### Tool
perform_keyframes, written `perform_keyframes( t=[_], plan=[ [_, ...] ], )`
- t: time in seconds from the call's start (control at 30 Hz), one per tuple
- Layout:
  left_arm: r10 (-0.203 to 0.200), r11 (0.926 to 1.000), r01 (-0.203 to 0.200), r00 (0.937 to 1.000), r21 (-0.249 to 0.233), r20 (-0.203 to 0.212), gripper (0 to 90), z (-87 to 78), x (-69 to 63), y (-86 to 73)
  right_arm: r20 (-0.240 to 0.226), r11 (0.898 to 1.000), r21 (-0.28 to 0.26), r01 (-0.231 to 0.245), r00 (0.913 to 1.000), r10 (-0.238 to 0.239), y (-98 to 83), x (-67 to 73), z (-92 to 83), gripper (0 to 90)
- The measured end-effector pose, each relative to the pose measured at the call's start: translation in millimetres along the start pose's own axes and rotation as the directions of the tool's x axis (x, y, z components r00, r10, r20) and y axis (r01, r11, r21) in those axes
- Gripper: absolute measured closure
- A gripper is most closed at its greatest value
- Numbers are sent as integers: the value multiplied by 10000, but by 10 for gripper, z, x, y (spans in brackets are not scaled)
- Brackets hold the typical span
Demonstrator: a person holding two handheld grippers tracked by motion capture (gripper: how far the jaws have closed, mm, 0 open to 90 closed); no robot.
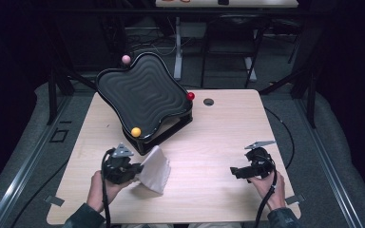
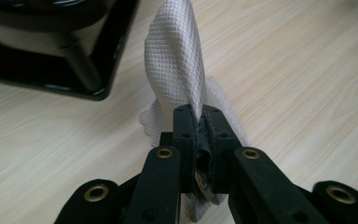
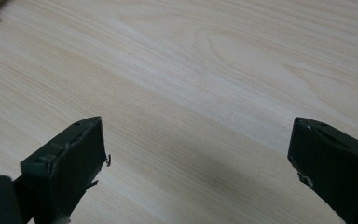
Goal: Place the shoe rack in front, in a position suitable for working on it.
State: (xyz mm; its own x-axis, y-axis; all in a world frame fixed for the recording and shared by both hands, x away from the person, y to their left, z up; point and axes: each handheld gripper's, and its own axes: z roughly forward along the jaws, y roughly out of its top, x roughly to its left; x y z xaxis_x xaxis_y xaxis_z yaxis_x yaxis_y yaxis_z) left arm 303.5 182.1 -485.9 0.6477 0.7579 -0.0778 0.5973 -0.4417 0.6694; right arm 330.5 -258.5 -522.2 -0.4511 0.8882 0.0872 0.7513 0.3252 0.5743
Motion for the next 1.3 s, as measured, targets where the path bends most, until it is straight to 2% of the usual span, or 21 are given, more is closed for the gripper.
perform_keyframes(
  t=[0.17,0.2,0.37,0.57,0.63,0.7,0.83,0.87,0.97,1.0,1.03,1.07,1.13,1.17,1.23,1.3],
  plan=[
    [-375,9993,372,9987,-103,-358,846,-216,150,-119,-22,10000,-9,39,10000,-39,9,10,15,33],
    [-572,9982,563,9971,-201,-510,846,-277,201,-168,-31,10000,23,36,10000,-36,14,14,21,33],
    [-858,9961,840,9937,-276,-721,847,-385,299,-245,-75,10000,16,77,9999,-77,25,23,31,34],
    [-1334,9904,1283,9847,-523,-1117,849,-537,426,-339,-65,10000,5,77,9999,-77,29,20,34,34],
    [-1580,9864,1503,9782,-659,-1345,850,-592,499,-374,-13,10000,-15,86,10000,-86,30,24,41,35],
    [-1592,9863,1512,9770,-659,-1417,850,-612,527,-382,-11,9999,-22,105,9999,-105,32,30,42,36],
    [-1791,9829,1683,9682,-750,-1744,851,-663,603,-405,-87,9999,0,114,9999,-114,35,28,41,37],
    [-1793,9829,1682,9669,-753,-1816,851,-669,625,-411,41,9999,9,120,9999,-120,35,33,43,37],
    [-1879,9819,1785,9597,-631,-2089,850,-662,694,-438,-65,9999,17,142,9999,-142,35,34,46,38],
    [-1948,9808,1885,9547,-493,-2249,850,-636,746,-461,-86,9999,22,145,9999,-145,35,35,46,38],
    [-1948,9808,1885,9547,-493,-2249,850,-636,746,-461,-85,9999,19,141,9999,-141,35,36,46,39],
    [-2008,9796,1973,9518,-384,-2317,850,-617,776,-473,1,9999,0,137,9999,-137,35,40,48,39],
    [-2196,9750,2210,9459,-213,-2389,849,-565,831,-500,7,9999,-2,136,9999,-136,35,41,48,39],
    [-2241,9725,2330,9406,49,-2551,846,-504,882,-528,2,9999,0,149,9999,-149,36,44,49,39],
    [-2287,9703,2412,9382,166,-2599,839,-472,908,-543,-12,9999,2,168,9999,-168,36,47,49,40],
    [-2499,9623,2694,9306,384,-2674,832,-393,981,-578,-31,9999,-8,167,9999,-167,36,49,48,40]
  ],
)
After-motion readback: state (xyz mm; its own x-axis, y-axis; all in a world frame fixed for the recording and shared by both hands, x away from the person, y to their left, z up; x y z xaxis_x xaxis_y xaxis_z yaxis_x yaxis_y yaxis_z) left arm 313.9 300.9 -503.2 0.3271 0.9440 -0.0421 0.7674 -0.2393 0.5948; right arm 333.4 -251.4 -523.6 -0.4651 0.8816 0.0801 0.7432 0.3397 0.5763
